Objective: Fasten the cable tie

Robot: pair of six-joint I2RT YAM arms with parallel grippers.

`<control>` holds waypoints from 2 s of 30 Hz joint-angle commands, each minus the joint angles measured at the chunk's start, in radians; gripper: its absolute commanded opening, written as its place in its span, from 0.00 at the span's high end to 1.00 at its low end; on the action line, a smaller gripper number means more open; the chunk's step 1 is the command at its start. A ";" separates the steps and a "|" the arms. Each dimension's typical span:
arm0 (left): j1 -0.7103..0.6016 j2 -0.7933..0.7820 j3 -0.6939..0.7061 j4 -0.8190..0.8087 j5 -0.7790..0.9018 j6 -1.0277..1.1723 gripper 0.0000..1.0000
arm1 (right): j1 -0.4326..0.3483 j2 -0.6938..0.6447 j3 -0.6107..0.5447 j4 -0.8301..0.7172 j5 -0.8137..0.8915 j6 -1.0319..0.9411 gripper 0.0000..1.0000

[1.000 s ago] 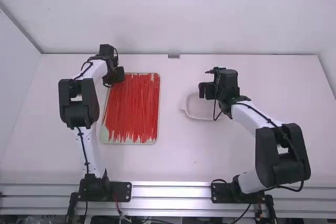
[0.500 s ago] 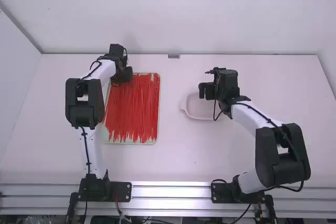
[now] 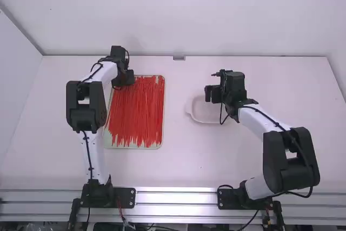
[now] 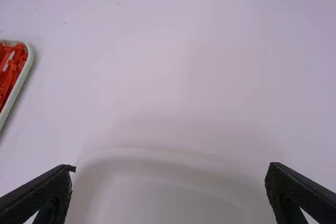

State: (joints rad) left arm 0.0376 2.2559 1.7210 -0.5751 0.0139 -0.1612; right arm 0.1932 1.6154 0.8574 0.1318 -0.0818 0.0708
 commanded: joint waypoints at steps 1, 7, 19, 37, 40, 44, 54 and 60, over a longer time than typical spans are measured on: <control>0.008 -0.001 -0.008 -0.009 -0.011 0.000 0.78 | -0.004 0.010 0.028 0.000 0.005 0.000 0.02; 0.008 -0.001 -0.008 -0.013 -0.027 0.001 0.78 | -0.003 0.010 0.028 -0.005 0.005 0.000 0.02; 0.008 -0.001 -0.010 -0.017 -0.026 0.001 0.76 | -0.003 0.010 0.028 -0.005 0.005 0.000 0.02; 0.003 -0.001 -0.040 0.010 -0.034 -0.007 0.79 | -0.003 0.010 0.028 -0.006 0.005 0.000 0.02; 0.010 -0.001 -0.039 0.009 -0.034 -0.006 0.79 | -0.003 0.010 0.028 -0.006 0.004 0.000 0.02; 0.016 -0.001 -0.039 0.012 -0.033 -0.007 0.80 | -0.003 0.010 0.028 -0.005 0.005 0.000 0.02; 0.024 -0.001 -0.039 0.013 -0.031 -0.019 0.81 | -0.003 0.010 0.028 -0.004 0.005 0.000 0.02; 0.025 -0.001 -0.039 0.019 -0.031 -0.027 0.78 | -0.003 0.010 0.028 -0.004 0.005 0.000 0.02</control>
State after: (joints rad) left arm 0.0563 2.2559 1.6920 -0.5545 -0.0116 -0.1810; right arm 0.1932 1.6154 0.8574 0.1280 -0.0818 0.0708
